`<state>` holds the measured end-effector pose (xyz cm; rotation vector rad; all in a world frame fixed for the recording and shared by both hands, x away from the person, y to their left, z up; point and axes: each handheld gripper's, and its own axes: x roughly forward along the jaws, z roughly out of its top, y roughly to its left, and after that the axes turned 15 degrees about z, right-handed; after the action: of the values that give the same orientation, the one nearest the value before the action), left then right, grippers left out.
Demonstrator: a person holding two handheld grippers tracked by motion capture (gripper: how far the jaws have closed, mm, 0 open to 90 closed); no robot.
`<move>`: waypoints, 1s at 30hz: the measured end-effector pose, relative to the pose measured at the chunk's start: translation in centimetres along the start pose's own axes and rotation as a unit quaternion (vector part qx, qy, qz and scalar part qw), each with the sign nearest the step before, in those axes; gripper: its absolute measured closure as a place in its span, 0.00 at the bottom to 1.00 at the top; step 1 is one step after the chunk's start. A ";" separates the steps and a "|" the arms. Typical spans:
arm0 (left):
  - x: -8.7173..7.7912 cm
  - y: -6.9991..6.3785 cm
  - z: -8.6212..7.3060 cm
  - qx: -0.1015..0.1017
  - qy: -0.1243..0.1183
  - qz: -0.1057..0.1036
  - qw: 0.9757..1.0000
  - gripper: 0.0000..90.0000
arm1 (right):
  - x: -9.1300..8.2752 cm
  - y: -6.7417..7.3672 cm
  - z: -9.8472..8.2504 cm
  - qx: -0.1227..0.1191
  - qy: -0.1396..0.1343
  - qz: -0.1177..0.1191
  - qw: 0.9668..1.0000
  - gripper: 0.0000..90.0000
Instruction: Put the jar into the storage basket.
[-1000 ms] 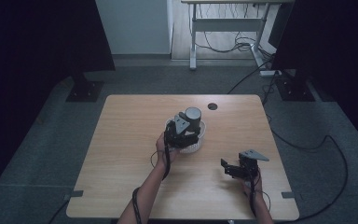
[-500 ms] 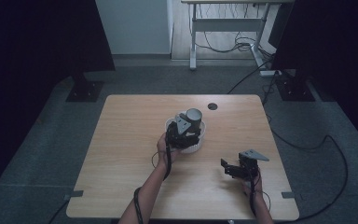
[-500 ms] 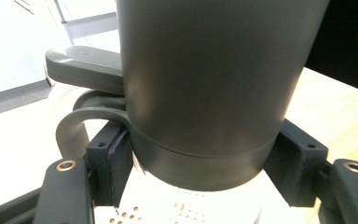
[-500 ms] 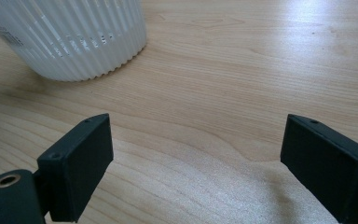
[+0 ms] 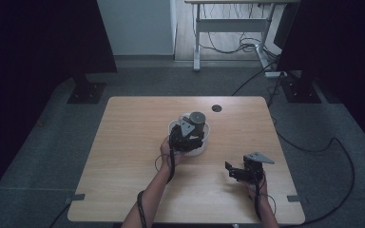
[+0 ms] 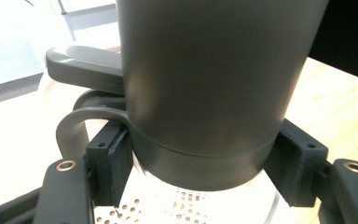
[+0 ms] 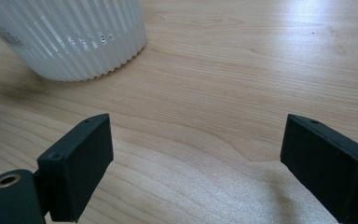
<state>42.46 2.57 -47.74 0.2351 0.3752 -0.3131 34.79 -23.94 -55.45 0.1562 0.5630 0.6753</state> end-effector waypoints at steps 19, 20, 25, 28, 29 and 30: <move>0.1 0.3 -0.5 -0.007 0.002 0.001 1.000 0.34 | 0.0 0.0 0.0 0.000 0.001 0.001 1.000 0.10; 0.1 0.3 -0.5 -0.009 0.002 0.002 1.000 0.34 | 0.0 0.0 0.0 0.000 0.001 0.001 1.000 0.10; -0.1 0.7 -0.8 -0.012 0.000 -0.003 1.000 0.33 | 0.0 0.0 0.0 -0.001 0.001 0.000 1.000 0.10; -0.2 0.8 -0.9 -0.016 0.000 -0.005 1.000 0.33 | 0.0 0.0 0.0 -0.001 0.001 -0.002 1.000 0.10; -0.2 0.9 -0.9 -0.018 0.000 -0.005 1.000 0.33 | 0.0 0.0 0.0 -0.001 0.001 -0.002 1.000 0.10; -0.2 1.0 -1.0 -0.020 0.000 -0.006 1.000 0.33 | 0.0 0.0 0.0 -0.001 0.001 -0.002 1.000 0.10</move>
<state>42.30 3.79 -48.38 0.1945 0.3820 -0.3168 34.80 -23.87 -55.45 0.1516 0.5636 0.6719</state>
